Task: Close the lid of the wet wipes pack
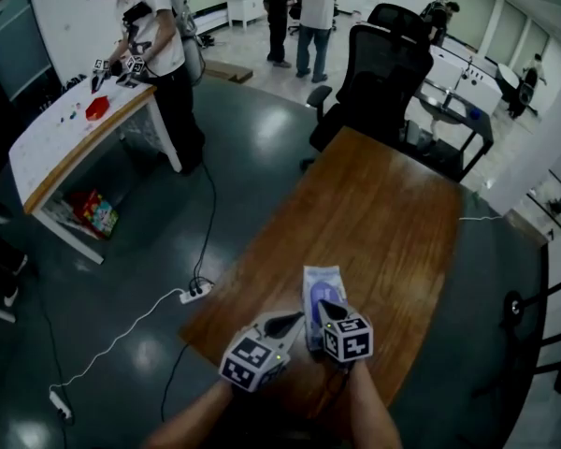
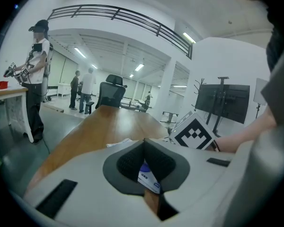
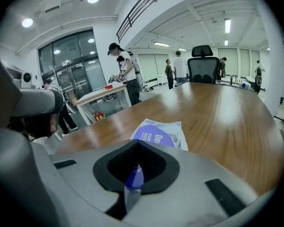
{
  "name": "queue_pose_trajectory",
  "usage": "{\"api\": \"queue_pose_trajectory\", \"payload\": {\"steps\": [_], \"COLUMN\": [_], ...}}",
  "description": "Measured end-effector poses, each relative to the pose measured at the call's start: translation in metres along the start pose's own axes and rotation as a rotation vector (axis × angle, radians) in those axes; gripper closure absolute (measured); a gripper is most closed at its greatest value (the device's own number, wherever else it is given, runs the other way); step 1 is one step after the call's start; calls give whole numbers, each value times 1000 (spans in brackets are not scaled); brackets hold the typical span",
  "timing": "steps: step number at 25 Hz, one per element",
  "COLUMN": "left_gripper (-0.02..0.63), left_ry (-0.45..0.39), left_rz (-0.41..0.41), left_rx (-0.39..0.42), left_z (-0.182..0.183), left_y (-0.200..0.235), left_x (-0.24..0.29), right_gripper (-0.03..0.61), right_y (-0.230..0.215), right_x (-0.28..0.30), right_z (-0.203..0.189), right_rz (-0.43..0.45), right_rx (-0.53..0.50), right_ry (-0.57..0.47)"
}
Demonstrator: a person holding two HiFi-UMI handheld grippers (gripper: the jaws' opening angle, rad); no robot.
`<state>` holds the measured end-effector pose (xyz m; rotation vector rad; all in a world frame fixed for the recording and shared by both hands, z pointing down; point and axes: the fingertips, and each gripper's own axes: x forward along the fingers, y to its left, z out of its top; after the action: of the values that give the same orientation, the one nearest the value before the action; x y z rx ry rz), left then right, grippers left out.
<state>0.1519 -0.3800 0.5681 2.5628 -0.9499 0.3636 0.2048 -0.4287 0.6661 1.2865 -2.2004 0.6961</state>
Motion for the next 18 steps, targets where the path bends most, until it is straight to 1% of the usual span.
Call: {"api": "queue_pose_trajectory", "payload": {"steps": [6,13,15,18], "left_gripper": [606,606,606,606], "left_ry": [-2,-1,-1,-6], "left_rz": [25,42,45,52], "left_rx": [-16,-18,-14,-7], "left_z": [-2,-5,-5,-3], "left_y": [12,9,8,7], "left_x": [-5,-10,-13,-17], "right_gripper": [568,568,568,568], "right_y": [2,1,2,4], "right_x": [11,16,15,5], "right_z": [-4,-10,-9,-7], "right_rz": [-25,-47,-48,-48], "right_rx": [-7,-41,-38,-29], "right_ry": [38,79,76,37]}}
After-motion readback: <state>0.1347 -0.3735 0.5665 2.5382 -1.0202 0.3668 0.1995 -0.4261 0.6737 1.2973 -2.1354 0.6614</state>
